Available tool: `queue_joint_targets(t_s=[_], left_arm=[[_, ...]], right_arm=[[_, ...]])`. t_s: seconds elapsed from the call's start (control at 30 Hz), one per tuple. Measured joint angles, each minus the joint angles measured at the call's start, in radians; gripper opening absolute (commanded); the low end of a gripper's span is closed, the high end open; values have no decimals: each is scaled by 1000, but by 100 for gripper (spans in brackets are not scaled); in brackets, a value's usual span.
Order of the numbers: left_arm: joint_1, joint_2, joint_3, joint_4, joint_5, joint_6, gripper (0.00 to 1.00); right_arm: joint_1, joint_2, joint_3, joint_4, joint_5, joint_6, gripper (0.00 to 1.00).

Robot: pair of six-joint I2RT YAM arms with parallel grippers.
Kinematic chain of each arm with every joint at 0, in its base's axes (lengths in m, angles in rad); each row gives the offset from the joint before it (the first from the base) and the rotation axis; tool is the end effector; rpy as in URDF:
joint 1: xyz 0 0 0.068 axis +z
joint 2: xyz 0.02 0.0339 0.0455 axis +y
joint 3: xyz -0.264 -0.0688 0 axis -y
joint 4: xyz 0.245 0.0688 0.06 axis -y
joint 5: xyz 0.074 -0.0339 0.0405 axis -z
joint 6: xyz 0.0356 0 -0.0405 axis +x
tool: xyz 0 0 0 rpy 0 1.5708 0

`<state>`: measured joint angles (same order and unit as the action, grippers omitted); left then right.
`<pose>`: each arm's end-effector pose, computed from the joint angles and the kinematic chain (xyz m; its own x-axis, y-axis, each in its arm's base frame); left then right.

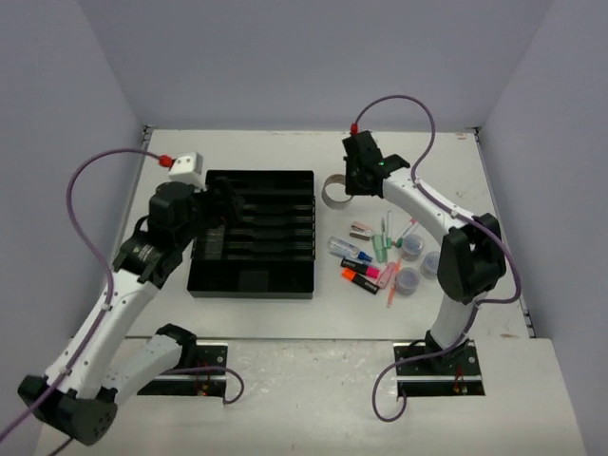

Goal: Sort the stationery into containers
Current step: Pick up the stationery from the center of the board, then place the stationery in the storage box.

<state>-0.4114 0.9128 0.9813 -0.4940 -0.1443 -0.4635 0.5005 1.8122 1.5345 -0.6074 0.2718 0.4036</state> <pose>0.1839 -0.0746 0.3539 -0.4617 -0.2813 -0.8413 0.0775 0.9320 -0.3541 0.3588 0.1854 0.2766 -0.7475 0.0224 -0.6639 -0.0213 0.9981 0.0576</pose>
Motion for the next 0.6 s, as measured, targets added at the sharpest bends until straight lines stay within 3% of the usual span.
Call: queue_joint_targets(t_s=[0.13, 0.23, 0.33, 0.6], left_arm=[[-295, 191, 108, 17, -73, -22, 95], [-408, 270, 134, 17, -120, -32, 83], [-445, 312, 140, 15, -159, -42, 69], [-454, 322, 140, 13, -257, -61, 69]], right_arm=[[194, -78, -1, -18, 45, -1, 0], [265, -116, -14, -36, 63, 4, 0], [295, -155, -32, -65, 91, 15, 0], [339, -280, -77, -83, 114, 47, 0]])
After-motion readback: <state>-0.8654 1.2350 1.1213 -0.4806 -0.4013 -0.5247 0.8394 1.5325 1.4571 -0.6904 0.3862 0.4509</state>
